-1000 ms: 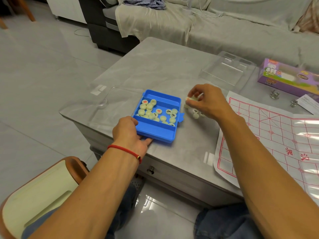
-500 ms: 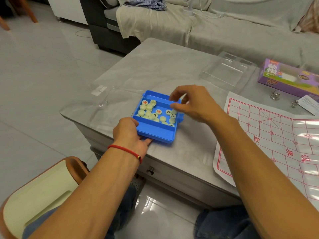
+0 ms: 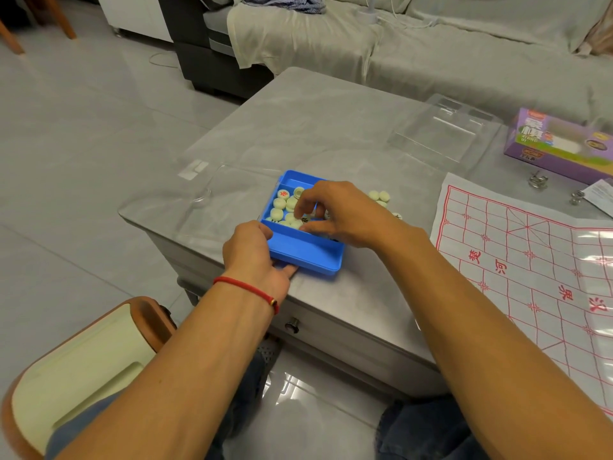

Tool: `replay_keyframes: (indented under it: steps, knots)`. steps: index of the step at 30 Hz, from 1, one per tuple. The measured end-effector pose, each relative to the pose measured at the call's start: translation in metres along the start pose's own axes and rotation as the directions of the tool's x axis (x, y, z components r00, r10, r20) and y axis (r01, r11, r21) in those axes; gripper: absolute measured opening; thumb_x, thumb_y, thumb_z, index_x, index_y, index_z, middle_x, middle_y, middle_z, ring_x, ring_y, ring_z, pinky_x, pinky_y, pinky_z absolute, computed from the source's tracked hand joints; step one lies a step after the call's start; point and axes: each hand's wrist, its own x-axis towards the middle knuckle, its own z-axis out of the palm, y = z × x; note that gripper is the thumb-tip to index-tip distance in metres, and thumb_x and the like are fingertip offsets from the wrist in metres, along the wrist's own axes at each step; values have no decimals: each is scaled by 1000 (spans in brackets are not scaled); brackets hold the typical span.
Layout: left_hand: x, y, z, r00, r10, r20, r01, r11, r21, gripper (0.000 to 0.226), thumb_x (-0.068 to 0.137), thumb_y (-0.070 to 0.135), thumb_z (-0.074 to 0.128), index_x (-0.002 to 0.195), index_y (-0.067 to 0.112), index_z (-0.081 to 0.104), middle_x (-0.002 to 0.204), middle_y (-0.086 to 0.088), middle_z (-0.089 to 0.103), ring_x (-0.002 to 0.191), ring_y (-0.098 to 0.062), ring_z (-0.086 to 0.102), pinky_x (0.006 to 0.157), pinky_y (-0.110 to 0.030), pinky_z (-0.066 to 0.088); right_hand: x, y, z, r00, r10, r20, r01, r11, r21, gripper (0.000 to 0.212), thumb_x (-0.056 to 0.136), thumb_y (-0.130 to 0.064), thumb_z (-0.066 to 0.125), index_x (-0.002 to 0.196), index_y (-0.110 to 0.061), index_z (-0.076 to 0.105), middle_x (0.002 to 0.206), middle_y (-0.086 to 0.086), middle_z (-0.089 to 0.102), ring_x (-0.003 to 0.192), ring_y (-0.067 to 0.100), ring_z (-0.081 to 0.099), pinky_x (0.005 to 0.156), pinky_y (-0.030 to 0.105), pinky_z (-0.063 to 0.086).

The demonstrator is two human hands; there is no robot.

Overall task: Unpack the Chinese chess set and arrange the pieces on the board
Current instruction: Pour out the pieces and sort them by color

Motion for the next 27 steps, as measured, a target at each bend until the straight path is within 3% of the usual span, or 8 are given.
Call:
replay_keyframes:
  steps: [3, 6, 10, 16, 27]
  knots:
    - [-1, 0, -1, 1000, -9, 7, 9, 1000, -5, 22, 86, 0, 42, 99, 10, 57, 109, -16, 64, 94, -34, 66, 75, -50, 57, 0, 2, 1, 1000, 4, -4, -4, 1000, -9, 32, 85, -34, 75, 116, -29, 66, 109, -5, 58, 91, 9, 52, 80, 28, 45]
    - [0, 0, -1, 1000, -10, 3, 10, 1000, -2, 24, 86, 0, 42, 102, 11, 57, 110, -16, 64, 95, -33, 66, 74, -50, 57, 0, 4, 3, 999, -5, 43, 7, 999, -49, 30, 89, -37, 70, 118, -29, 64, 114, -3, 60, 99, 13, 53, 86, 34, 47]
    - [0, 0, -1, 1000, -6, 2, 6, 1000, -1, 25, 86, 0, 43, 103, 11, 57, 111, -16, 64, 96, -33, 65, 75, -51, 57, 0, 3, 4, 998, -14, 56, 14, 1000, 3, 32, 90, -32, 70, 120, -25, 61, 110, -5, 61, 93, 11, 55, 83, 33, 50]
    - [0, 0, -1, 1000, 8, -6, -8, 1000, 9, 29, 83, 0, 42, 105, 11, 59, 112, -16, 65, 95, -33, 66, 79, -53, 56, 0, 0, 5, 992, -62, 106, 60, 998, 16, 40, 94, -24, 66, 133, -24, 57, 115, -3, 56, 91, 9, 49, 84, 25, 42]
    - [0, 0, -1, 1000, 13, -16, -13, 1000, 19, 29, 83, 0, 43, 106, 11, 58, 113, -17, 64, 98, -35, 65, 84, -55, 55, -2, 2, 10, 1000, -9, 28, 2, 971, 240, 23, 87, -18, 73, 104, -18, 58, 100, -12, 60, 79, 11, 57, 67, 15, 45]
